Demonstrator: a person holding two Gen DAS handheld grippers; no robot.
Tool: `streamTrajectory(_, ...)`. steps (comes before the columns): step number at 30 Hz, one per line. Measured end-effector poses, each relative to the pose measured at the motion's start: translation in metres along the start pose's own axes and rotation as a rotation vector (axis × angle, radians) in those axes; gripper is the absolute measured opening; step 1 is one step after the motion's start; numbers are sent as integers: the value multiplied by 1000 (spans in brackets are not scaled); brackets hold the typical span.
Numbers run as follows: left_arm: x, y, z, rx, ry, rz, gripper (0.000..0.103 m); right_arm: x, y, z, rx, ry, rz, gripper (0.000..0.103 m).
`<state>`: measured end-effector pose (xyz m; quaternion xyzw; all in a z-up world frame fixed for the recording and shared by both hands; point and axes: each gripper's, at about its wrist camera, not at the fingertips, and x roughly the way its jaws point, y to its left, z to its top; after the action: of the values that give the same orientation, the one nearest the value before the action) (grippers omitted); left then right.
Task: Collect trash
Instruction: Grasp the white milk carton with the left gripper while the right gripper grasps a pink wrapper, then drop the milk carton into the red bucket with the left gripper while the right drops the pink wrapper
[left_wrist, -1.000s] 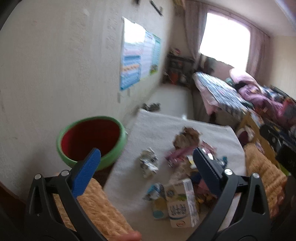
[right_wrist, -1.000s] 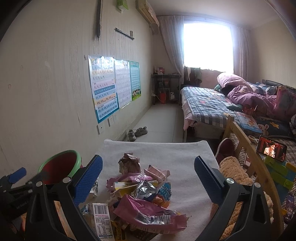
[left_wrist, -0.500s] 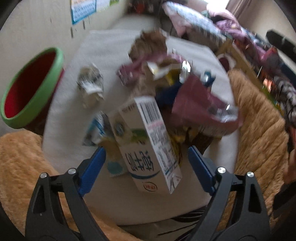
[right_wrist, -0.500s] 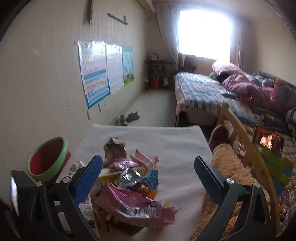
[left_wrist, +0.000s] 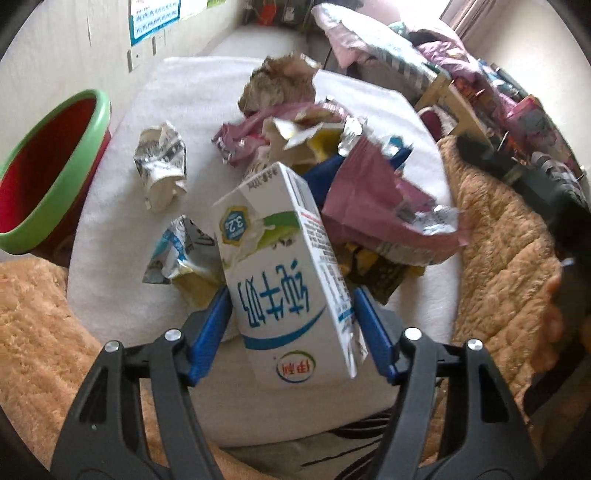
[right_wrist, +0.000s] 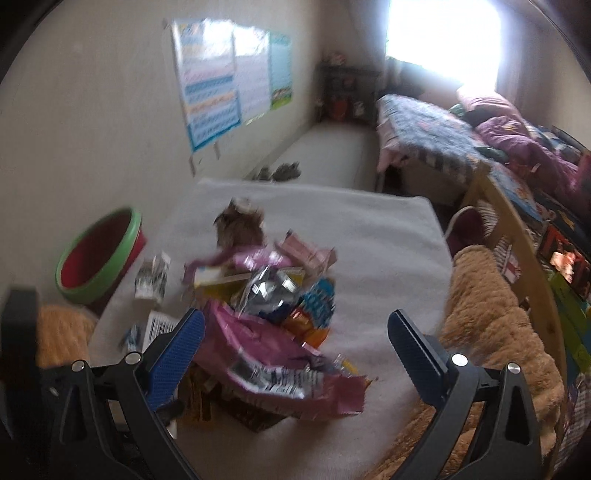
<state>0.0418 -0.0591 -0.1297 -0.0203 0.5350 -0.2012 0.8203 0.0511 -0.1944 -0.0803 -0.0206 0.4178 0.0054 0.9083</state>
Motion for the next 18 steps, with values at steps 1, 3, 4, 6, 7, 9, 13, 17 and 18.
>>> streamTrajectory(1,-6,1,1,-4,-17,-6,65,6,2,-3,-18,29,6,96)
streamTrajectory(3,-16,5,6,-19,-51,-3,63,17,5,-8,-44,77,16,96)
streamTrajectory(4,-21,8,7,-29,-72,3,62,23,7,-12,-59,104,21,96)
streamTrajectory(6,-30,16,10,-51,-105,19,61,33,10,-17,-85,144,21,96)
streamTrajectory(7,-33,21,11,-65,-117,24,61,38,12,-20,-96,164,19,96)
streamTrajectory(9,-38,29,13,-95,-133,27,61,46,14,-26,-117,196,7,96)
streamTrajectory(13,-47,44,16,-136,-169,28,61,50,12,-28,-110,226,33,73)
streamTrajectory(17,-59,57,18,-159,-209,28,61,49,12,-29,-105,251,84,47)
streamTrajectory(18,-61,59,18,-162,-217,28,61,46,13,-28,-105,249,108,23)
